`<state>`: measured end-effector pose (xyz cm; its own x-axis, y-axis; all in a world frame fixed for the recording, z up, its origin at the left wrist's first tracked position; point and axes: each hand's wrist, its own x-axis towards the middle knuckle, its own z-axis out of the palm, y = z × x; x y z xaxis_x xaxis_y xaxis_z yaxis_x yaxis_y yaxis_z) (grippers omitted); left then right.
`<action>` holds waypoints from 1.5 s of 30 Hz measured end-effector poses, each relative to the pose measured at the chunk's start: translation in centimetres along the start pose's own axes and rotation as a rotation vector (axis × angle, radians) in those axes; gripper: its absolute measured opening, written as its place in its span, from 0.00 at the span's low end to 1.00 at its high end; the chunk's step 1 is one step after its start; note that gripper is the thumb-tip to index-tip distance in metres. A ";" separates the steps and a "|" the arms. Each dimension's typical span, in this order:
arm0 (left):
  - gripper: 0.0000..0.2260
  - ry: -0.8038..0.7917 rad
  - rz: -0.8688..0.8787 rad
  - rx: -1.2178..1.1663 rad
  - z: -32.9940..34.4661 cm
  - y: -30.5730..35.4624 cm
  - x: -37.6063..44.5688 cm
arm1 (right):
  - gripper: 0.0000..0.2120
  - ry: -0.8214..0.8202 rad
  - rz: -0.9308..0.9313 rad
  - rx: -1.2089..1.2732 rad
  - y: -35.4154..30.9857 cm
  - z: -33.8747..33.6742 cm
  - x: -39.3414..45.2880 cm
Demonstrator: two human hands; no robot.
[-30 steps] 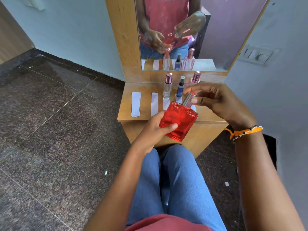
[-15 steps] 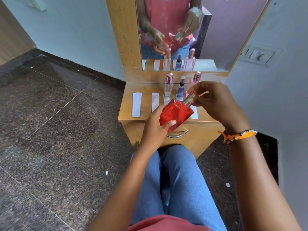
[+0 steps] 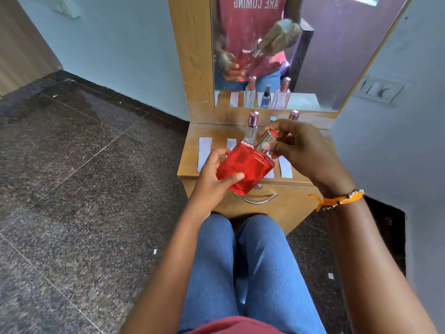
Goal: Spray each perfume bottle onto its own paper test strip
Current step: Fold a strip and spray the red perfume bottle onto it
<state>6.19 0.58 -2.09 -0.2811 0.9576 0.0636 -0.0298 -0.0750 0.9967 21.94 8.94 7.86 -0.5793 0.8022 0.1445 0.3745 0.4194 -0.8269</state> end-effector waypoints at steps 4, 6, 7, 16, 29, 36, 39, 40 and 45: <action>0.20 0.064 0.084 0.053 0.5 -0.3 -0.1 | 0.13 0.178 0.087 -0.157 0.3 1.3 0.1; 0.20 0.033 0.047 -0.004 0.5 -0.6 -0.2 | 0.15 0.169 0.054 -0.248 -0.3 1.2 0.4; 0.19 0.005 0.020 -0.050 0.4 -0.7 -0.2 | 0.15 0.142 0.026 -0.296 -0.7 0.8 0.5; 0.20 -0.047 -0.054 -0.185 0.2 -1.3 -0.4 | 0.11 0.011 0.000 -0.304 -1.4 -0.5 1.1; 0.35 -0.151 -0.144 -0.586 -0.7 0.3 0.0 | 0.34 -0.441 -0.161 0.010 -1.8 -1.6 1.6; 0.32 -0.147 -0.189 -0.687 -0.8 1.0 0.1 | 0.45 -0.533 -0.160 0.073 -1.6 0.1 3.2; 0.24 -0.117 -0.174 -0.662 -1.1 1.4 0.2 | 0.40 -0.520 -0.181 0.026 -1.9 -0.1 4.0; 0.21 -0.099 -0.169 -0.647 -1.1 1.6 0.3 | 0.38 -0.509 -0.193 0.010 -2.1 -0.2 4.3; 0.15 0.235 -0.125 -0.284 -0.9 2.8 1.5 | 0.34 -0.296 -0.284 -0.117 -3.4 0.0 5.5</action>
<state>4.83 1.57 0.74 -0.4697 0.8768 -0.1031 -0.3329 -0.0678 0.9405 17.45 11.94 11.46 -0.8479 0.4982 0.1813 0.2397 0.6653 -0.7070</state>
